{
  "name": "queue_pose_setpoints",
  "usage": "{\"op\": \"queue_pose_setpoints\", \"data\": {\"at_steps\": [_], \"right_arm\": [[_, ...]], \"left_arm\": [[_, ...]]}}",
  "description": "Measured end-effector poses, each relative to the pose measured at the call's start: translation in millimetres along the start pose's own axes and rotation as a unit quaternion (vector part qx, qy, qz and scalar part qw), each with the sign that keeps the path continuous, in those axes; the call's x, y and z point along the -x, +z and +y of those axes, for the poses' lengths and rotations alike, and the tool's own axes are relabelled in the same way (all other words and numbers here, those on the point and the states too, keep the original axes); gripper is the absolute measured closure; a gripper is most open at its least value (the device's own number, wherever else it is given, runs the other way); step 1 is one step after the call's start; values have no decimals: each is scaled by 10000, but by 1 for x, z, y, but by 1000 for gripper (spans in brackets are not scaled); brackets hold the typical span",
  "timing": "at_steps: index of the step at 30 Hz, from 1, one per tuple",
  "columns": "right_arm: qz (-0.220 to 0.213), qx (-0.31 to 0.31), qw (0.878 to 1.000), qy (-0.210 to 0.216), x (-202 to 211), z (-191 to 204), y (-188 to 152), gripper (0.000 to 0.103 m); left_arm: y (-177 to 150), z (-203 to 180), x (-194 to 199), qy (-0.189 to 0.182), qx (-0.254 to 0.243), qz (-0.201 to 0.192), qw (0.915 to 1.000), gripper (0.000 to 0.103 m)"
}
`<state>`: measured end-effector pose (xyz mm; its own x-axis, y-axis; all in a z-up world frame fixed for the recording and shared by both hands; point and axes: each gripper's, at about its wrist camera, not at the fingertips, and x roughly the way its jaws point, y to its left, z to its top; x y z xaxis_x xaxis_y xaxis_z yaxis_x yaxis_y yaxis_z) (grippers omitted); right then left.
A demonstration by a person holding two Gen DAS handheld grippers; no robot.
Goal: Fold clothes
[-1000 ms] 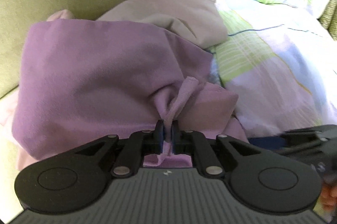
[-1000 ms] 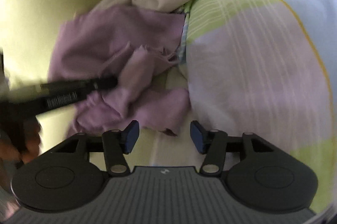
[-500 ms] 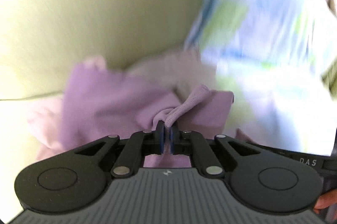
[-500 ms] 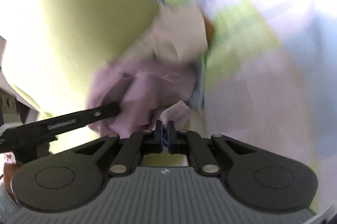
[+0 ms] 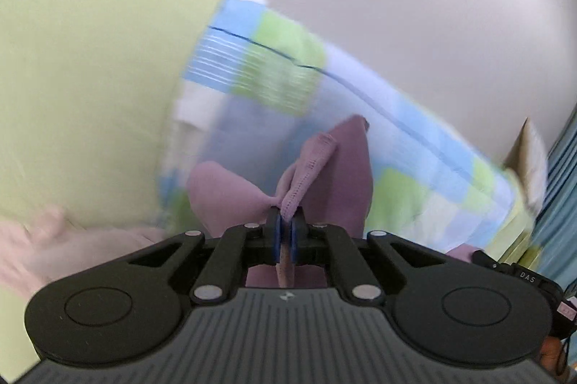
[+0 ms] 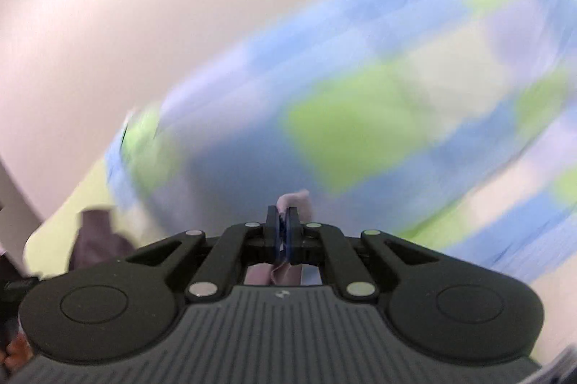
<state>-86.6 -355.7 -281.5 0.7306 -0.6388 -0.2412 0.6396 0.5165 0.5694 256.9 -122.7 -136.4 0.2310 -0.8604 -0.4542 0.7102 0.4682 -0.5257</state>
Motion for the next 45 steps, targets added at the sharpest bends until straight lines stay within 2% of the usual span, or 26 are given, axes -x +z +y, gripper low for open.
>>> {"op": "queue_pose_setpoints", "data": {"at_steps": [3,5,6,8,9,10,11,13,14,15,16,17,18,20,22,24,27,29,31,32,33,35,38,41,42,45], "right_arm": [[-308,336,9984,-348,43,-44,53,101],[-297,612,9954,-682,73,-76,76,101],[-189,675,9940,-837,82,-88,78,101],[261,848,9867,-1359,102,-121,74,100],[602,851,9808,-1646,107,-140,68,97],[1126,725,9712,-1972,106,-164,56,95],[1645,596,9576,-2290,105,-187,45,91],[2525,136,9267,-2779,109,-232,16,88],[2753,-24,9182,-2849,114,-244,2,87],[2927,-127,9115,-2886,117,-252,-10,80],[3010,-136,9095,-2865,118,-253,-17,75],[3084,-140,9092,-2792,116,-251,-25,67],[3170,-149,9101,-2665,112,-247,-34,67],[3314,-233,9144,-2312,105,-237,-54,66],[3433,-306,9184,-1945,101,-225,-73,63],[3520,-210,9200,-1711,103,-214,-86,56],[3647,-66,9212,-1358,107,-198,-106,45],[3650,-38,9204,-1404,106,-193,-118,44],[3600,-132,9192,-1592,106,-193,-127,44],[3536,-371,9187,-1720,112,-200,-129,44],[3469,-609,9176,-1846,118,-207,-132,44],[3229,-1147,9169,-2045,130,-220,-135,43],[2778,-1924,9129,-2288,149,-240,-139,43],[2382,-2074,9179,-2400,162,-251,-131,43],[2289,-2004,9216,-2412,163,-257,-127,43],[2112,-1683,9320,-2416,156,-276,-112,43]], "left_arm": [[-51,-28,-12,-60,559,283,9980,99],[-97,-43,-27,140,771,730,9942,98],[-123,-48,-36,270,867,1004,9908,92],[-189,-50,-54,656,994,1783,9767,80],[-213,-46,-59,901,1053,2145,9668,79],[-249,-38,-63,1242,1175,2688,9479,79],[-272,-31,-63,1446,1268,3033,9333,79],[-291,-26,-53,1690,1284,3272,9208,79],[-294,-26,-48,1733,1238,3290,9200,78],[-292,-30,-49,1729,1056,3275,9229,70],[-289,-34,-52,1721,839,3257,9259,63],[-284,-36,-57,1699,700,3244,9279,52],[-277,-40,-66,1652,490,3198,9317,47],[-270,-47,-86,1487,202,3055,9403,47],[-269,-45,-101,1454,124,3040,9414,47],[-272,-42,-115,1476,114,3076,9399,47],[-278,-31,-134,1342,458,3230,9357,47],[-290,-20,-145,1389,824,3366,9277,47],[-297,-14,-149,1441,1137,3288,9264,50],[-298,-11,-146,1448,1357,3161,9277,67],[-298,-9,-143,1411,1516,3100,9279,102],[-299,-8,-139,1368,1704,2962,9298,103],[-288,-18,-103,1227,1646,2219,9532,103],[-282,-27,-76,1226,1301,1948,9644,103],[-283,-30,-66,1256,1130,1943,9663,103],[-307,-31,-53,1609,1000,2265,9554,103]]}}
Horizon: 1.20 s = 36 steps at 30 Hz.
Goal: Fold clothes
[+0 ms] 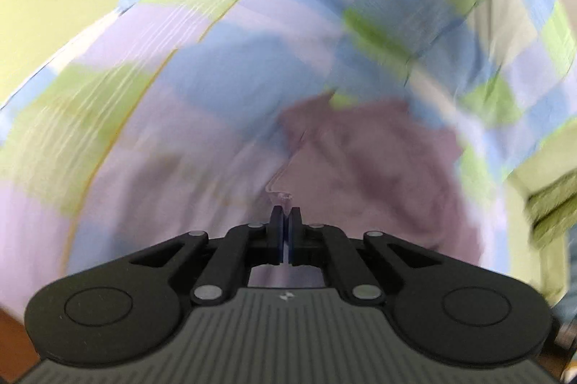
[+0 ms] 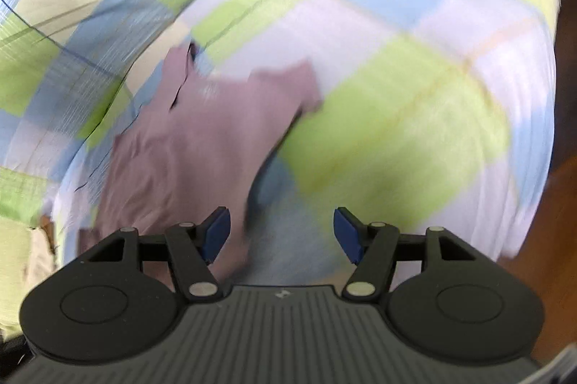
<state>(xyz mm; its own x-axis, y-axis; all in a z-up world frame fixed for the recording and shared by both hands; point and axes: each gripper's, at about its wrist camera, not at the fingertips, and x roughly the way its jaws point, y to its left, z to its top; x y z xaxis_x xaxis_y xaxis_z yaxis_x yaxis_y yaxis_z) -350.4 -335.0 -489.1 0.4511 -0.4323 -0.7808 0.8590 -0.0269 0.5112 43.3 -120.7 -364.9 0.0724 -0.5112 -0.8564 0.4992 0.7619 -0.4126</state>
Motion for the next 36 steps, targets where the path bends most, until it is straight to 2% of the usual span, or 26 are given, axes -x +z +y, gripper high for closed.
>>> {"op": "queue_pose_setpoints", "data": {"at_steps": [2,4,7,8,9,11,12,13,14,15,17,19,23,25,28,32,36], "right_arm": [[-142,169,9997,37,-13,-4,21,43],[-224,341,9991,84,-27,-8,40,43],[-256,614,9976,172,-49,-16,68,42],[-250,658,9973,204,-54,-18,73,42],[-225,704,9969,264,-60,-22,79,42],[-95,785,9959,445,-72,-27,86,43],[-4,849,9950,524,-79,-29,86,43],[91,964,9933,638,-87,-29,85,44],[147,1086,9906,813,-92,-28,84,73],[224,1201,9877,976,-96,-26,83,100],[353,1184,9835,1318,-98,-22,83,100],[309,1077,9803,1627,-86,-15,90,101],[-179,609,9770,2037,-42,-4,127,101],[-450,435,9728,2229,-21,7,155,101],[-766,405,9656,2451,1,34,192,101],[-1400,605,9483,2782,43,81,241,101],[-1961,694,9271,3117,87,111,274,101]], "left_arm": [[-9,2,-3,90,212,35,9997,103],[-18,2,-8,192,601,-105,9980,103],[-29,0,-18,305,1028,-371,9935,94],[-33,-1,-21,286,1149,-466,9919,83],[-35,-1,-23,244,1216,-517,9909,67],[-39,-1,-27,91,1405,-625,9881,53],[-40,-3,-28,50,1487,-691,9864,51],[-41,-7,-31,35,1542,-742,9852,52],[-39,-9,-33,48,1542,-743,9852,67],[-36,-10,-34,-69,1622,-696,9843,100],[-29,-8,-30,-354,1951,-661,9779,100],[-13,-15,-19,-562,2024,-819,9743,100],[38,-51,13,-899,1443,-1175,9784,100],[76,-77,29,-1044,1039,-1363,9797,100],[129,-112,51,-1174,545,-1707,9768,100],[189,-158,94,-1491,103,-2323,9611,100],[200,-181,119,-1713,-102,-2611,9499,100]]}}
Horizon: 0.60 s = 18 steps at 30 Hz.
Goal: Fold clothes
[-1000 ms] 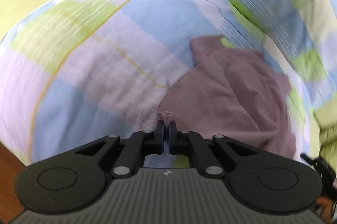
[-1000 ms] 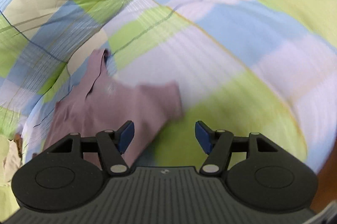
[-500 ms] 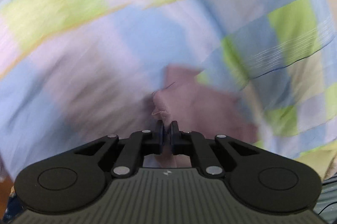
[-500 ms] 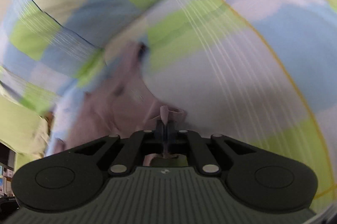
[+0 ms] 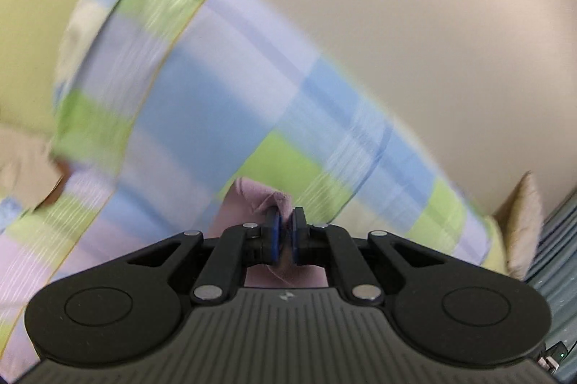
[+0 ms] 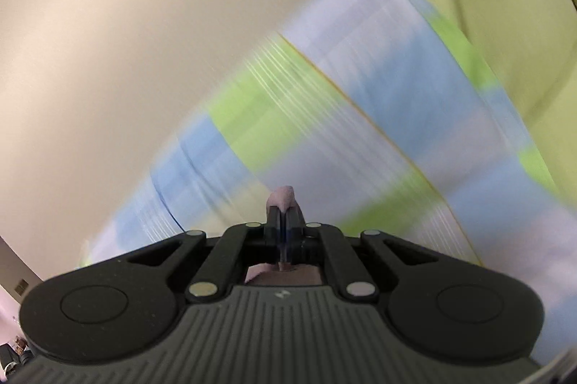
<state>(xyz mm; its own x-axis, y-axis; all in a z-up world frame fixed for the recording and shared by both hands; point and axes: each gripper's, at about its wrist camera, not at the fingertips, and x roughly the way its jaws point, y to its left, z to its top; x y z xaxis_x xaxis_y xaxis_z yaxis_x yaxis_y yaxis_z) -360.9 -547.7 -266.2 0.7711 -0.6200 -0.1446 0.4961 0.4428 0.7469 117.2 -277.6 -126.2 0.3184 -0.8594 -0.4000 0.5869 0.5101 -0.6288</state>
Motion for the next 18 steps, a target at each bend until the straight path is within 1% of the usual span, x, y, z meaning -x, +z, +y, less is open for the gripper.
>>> {"op": "queue_pose_setpoints", "data": {"at_steps": [2,4,7,8,9,10,12,14,15,16,18], "right_arm": [[-226,150,9995,140,9,17,18,101],[-271,301,9991,125,23,24,21,101],[-28,248,9997,-86,49,15,-1,101],[151,213,9993,-253,57,8,-16,101],[347,198,9983,-434,62,2,-32,101],[556,157,9962,-646,67,-7,-49,101],[1092,-72,9875,-1135,74,-37,-92,101],[1600,-302,9744,-1550,76,-68,-137,101],[1820,-396,9675,-1708,74,-82,-158,101],[2122,-525,9569,-1913,72,-100,-185,100],[2517,-702,9395,-2214,72,-122,-224,97]], "left_arm": [[-9,-4,11,-26,-60,-41,10000,100],[-29,6,19,60,42,56,10000,100],[-77,38,30,435,269,385,9979,100],[-87,47,33,551,310,484,9968,99],[-108,63,34,768,417,693,9938,99],[-133,83,33,1042,535,943,9886,99],[-163,107,32,1401,618,1241,9804,99],[-200,140,29,1905,726,1607,9657,99],[-211,150,30,2083,754,1720,9599,99],[-220,159,31,2265,745,1829,9538,98],[-231,169,36,2484,658,1962,9463,97]]}}
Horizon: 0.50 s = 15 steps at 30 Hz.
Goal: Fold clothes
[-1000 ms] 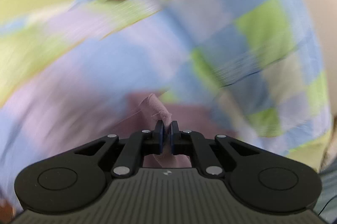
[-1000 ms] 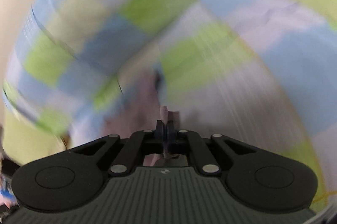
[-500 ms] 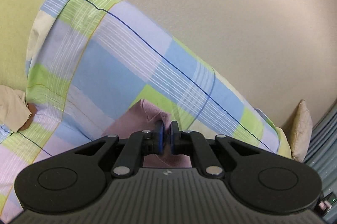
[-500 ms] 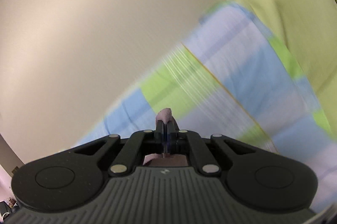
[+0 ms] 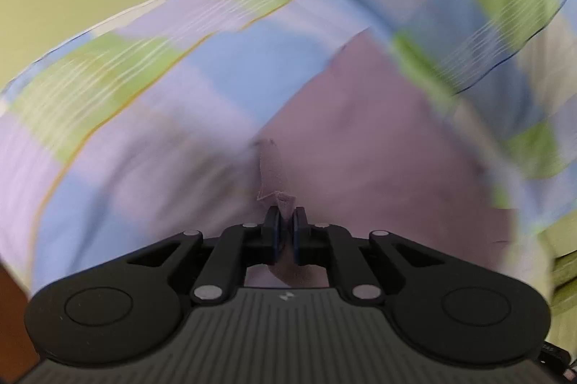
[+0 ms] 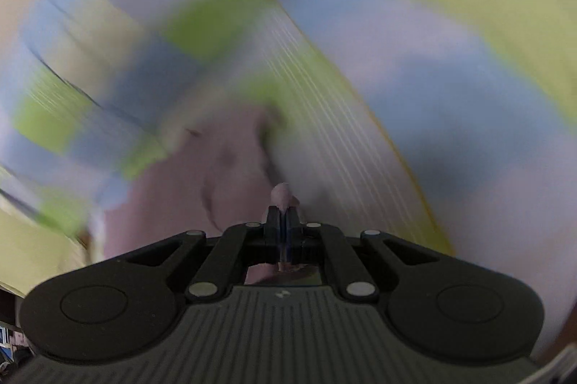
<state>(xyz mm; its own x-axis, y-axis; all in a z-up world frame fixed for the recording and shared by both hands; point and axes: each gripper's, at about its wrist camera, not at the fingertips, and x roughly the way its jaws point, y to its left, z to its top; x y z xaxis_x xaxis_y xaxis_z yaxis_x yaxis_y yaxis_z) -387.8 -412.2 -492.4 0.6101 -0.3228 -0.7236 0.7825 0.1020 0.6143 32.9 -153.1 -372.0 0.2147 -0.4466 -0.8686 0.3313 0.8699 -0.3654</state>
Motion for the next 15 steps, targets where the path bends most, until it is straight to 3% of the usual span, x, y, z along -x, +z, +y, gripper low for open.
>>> {"op": "queue_pose_setpoints", "data": {"at_steps": [2,4,5,8,11,15], "right_arm": [[156,-108,9997,-158,-9,-8,-14,95],[72,-291,9995,-68,-3,-10,-20,79],[16,-366,9993,-39,3,-10,-23,64],[-12,-632,9978,215,17,-3,-38,62],[323,-998,9885,1090,17,16,-66,62],[877,-305,9832,1569,-7,51,-107,63]], "left_arm": [[-2,3,6,26,-40,52,10000,95],[-1,0,14,47,-183,43,9998,95],[0,-2,18,59,-272,37,9996,95],[-5,-7,30,140,-598,92,9981,95],[-10,-20,34,52,-1098,130,9939,95],[-6,-33,22,29,-1614,220,9866,94]]}}
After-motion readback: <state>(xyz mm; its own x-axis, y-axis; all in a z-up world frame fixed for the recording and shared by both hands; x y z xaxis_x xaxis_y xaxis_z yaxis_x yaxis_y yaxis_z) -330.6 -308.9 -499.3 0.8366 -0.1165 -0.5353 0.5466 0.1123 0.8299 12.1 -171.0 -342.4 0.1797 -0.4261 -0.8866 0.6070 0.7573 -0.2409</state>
